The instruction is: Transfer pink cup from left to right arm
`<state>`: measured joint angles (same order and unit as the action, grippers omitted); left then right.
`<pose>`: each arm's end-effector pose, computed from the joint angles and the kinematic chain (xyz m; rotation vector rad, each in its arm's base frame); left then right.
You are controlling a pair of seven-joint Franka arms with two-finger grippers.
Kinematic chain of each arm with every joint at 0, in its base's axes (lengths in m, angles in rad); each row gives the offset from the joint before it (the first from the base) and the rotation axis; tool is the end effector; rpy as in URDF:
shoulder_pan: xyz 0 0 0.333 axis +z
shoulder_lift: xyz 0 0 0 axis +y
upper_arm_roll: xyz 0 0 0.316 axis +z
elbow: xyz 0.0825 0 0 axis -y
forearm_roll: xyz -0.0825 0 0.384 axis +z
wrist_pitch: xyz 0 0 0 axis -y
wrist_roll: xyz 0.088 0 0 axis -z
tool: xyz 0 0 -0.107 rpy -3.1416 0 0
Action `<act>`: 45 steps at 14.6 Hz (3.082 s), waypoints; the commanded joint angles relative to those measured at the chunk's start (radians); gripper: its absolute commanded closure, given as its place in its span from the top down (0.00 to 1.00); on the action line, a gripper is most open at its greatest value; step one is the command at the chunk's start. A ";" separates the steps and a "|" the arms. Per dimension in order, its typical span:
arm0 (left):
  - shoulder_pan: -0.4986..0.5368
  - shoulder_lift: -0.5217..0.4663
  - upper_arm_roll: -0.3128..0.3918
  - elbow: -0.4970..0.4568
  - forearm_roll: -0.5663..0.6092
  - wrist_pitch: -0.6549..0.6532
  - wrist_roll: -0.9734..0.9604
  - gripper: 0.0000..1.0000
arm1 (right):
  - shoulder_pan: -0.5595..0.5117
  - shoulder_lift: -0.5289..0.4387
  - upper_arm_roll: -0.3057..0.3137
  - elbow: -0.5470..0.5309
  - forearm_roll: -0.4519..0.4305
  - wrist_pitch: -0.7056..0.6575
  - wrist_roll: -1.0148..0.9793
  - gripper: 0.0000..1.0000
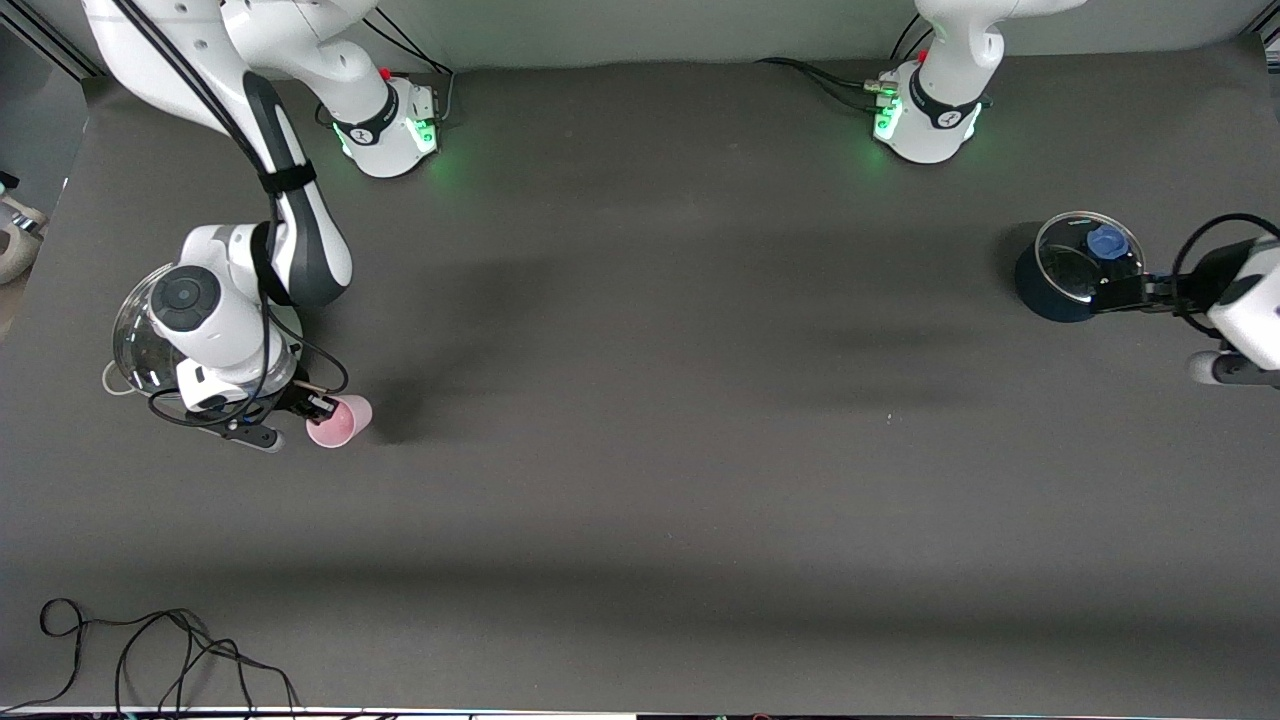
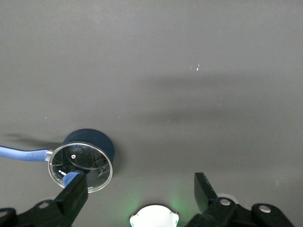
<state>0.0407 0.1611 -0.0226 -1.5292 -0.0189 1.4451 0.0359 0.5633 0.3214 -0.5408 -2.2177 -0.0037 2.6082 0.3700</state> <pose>0.5825 0.0093 0.5427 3.0891 -0.0278 -0.3795 0.5625 0.0139 0.2617 2.9589 -0.4658 0.2158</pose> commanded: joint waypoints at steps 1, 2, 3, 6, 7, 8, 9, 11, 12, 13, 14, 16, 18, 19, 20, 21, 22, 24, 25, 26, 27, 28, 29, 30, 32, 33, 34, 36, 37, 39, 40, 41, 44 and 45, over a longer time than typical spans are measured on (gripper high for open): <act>-0.027 -0.121 0.003 -0.162 0.025 0.102 -0.037 1.00 | 0.001 0.025 -0.004 -0.020 -0.001 0.068 -0.023 0.00; -0.030 -0.147 0.004 -0.202 0.025 0.136 -0.037 1.00 | 0.000 0.028 -0.002 -0.025 -0.001 0.091 -0.022 0.00; -0.031 -0.152 0.003 -0.212 0.025 0.144 -0.037 1.00 | 0.000 0.036 -0.002 -0.030 -0.001 0.110 -0.022 0.00; -0.033 -0.137 -0.002 -0.195 0.014 0.147 -0.025 1.00 | 0.001 0.038 -0.001 -0.030 0.001 0.115 -0.017 0.01; -0.042 -0.129 0.000 -0.187 0.010 0.147 -0.021 1.00 | 0.001 0.031 -0.001 -0.030 -0.001 0.113 -0.016 0.38; -0.073 -0.124 0.012 -0.180 0.008 0.147 -0.021 1.00 | 0.003 0.027 -0.001 -0.030 0.001 0.110 -0.014 0.64; -0.099 -0.124 0.030 -0.175 0.007 0.149 -0.021 1.00 | 0.001 0.025 -0.001 -0.030 0.001 0.112 -0.014 0.83; -0.181 -0.123 0.100 -0.169 0.007 0.153 -0.024 1.00 | 0.001 0.024 -0.001 -0.030 0.001 0.108 -0.014 0.88; -0.224 -0.120 0.146 -0.167 0.007 0.156 -0.024 1.00 | 0.001 0.019 -0.001 -0.030 0.001 0.107 -0.014 0.90; -0.246 -0.115 0.171 -0.163 0.005 0.158 -0.022 1.00 | 0.001 0.015 -0.001 -0.028 0.001 0.105 -0.013 0.94; -0.248 -0.109 0.176 -0.154 0.005 0.156 -0.022 1.00 | 0.001 0.002 -0.001 -0.028 0.001 0.102 -0.013 1.00; -0.240 -0.088 0.173 -0.128 0.004 0.150 -0.025 1.00 | 0.003 -0.037 -0.001 -0.013 0.002 0.046 -0.011 1.00; -0.240 -0.080 0.173 -0.114 0.004 0.141 -0.021 1.00 | 0.007 -0.079 -0.001 0.059 0.010 -0.104 -0.011 1.00; -0.239 -0.081 0.173 -0.114 0.004 0.139 -0.019 1.00 | 0.007 -0.096 -0.001 0.113 0.010 -0.193 -0.011 1.00; -0.237 -0.080 0.173 -0.114 -0.004 0.138 -0.019 1.00 | 0.009 -0.110 -0.001 0.166 0.010 -0.280 -0.011 1.00; -0.237 -0.080 0.173 -0.114 -0.010 0.138 -0.019 1.00 | 0.009 -0.114 -0.001 0.226 0.010 -0.362 -0.011 1.00; -0.237 -0.080 0.173 -0.114 -0.010 0.138 -0.019 1.00 | 0.012 -0.116 -0.001 0.295 0.010 -0.444 -0.011 1.00; -0.242 -0.075 0.173 -0.114 -0.009 0.138 -0.019 1.00 | 0.010 -0.116 -0.001 0.427 0.011 -0.598 -0.011 1.00; -0.242 -0.074 0.173 -0.114 -0.009 0.139 -0.019 1.00 | 0.010 -0.119 -0.002 0.481 0.019 -0.661 -0.010 1.00; -0.240 -0.074 0.173 -0.114 -0.007 0.138 -0.018 1.00 | 0.010 -0.120 -0.007 0.536 0.049 -0.707 -0.010 1.00; -0.240 -0.074 0.173 -0.114 -0.007 0.142 -0.019 1.00 | 0.006 -0.128 -0.010 0.585 0.074 -0.762 -0.013 1.00; -0.237 -0.072 0.173 -0.108 -0.007 0.141 -0.018 1.00 | 0.004 -0.136 -0.011 0.617 0.079 -0.817 -0.020 1.00; -0.236 -0.071 0.173 -0.108 -0.009 0.141 -0.018 1.00 | 0.004 -0.150 -0.016 0.648 0.079 -0.865 -0.023 1.00; -0.239 -0.068 0.173 -0.108 -0.003 0.144 -0.018 1.00 | 0.004 -0.163 -0.028 0.665 0.079 -0.899 -0.023 1.00; -0.240 -0.054 0.173 -0.100 0.005 0.156 -0.018 1.00 | 0.000 -0.192 -0.036 0.696 0.079 -0.930 -0.028 1.00; -0.237 -0.051 0.173 -0.094 0.004 0.158 -0.018 1.00 | 0.001 -0.199 -0.036 0.710 0.079 -0.935 -0.043 1.00; -0.236 -0.049 0.173 -0.094 0.001 0.158 -0.018 1.00 | 0.003 -0.200 -0.034 0.722 0.076 -0.959 -0.086 1.00; -0.237 -0.042 0.173 -0.092 0.002 0.159 -0.018 1.00 | 0.001 -0.200 -0.034 0.740 0.067 -1.019 -0.219 1.00; -0.237 -0.035 0.173 -0.080 0.004 0.159 -0.018 1.00 | 0.000 -0.199 -0.036 0.740 0.067 -1.024 -0.293 1.00; -0.239 -0.025 0.173 -0.060 0.004 0.159 -0.018 1.00 | 0.003 -0.196 -0.051 0.740 0.067 -1.025 -0.341 1.00; -0.237 -0.016 0.173 -0.054 0.004 0.159 -0.018 1.00 | 0.003 -0.196 -0.051 0.740 0.067 -1.042 -0.341 1.00; -0.237 -0.014 0.173 -0.048 0.002 0.159 -0.018 1.00 | 0.003 -0.196 -0.051 0.739 0.067 -1.063 -0.344 1.00; -0.237 -0.014 0.173 -0.045 0.002 0.159 -0.018 1.00 | 0.009 -0.194 -0.051 0.737 0.068 -1.080 -0.345 1.00; -0.237 -0.014 0.173 -0.043 0.002 0.159 -0.018 1.00 | 0.006 -0.194 -0.051 0.737 0.068 -1.082 -0.347 1.00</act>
<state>-0.1819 0.1363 0.1360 -1.5984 -0.0192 1.6103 0.0186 0.5661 0.1173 -0.5835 -1.4985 0.0554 1.5473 0.0512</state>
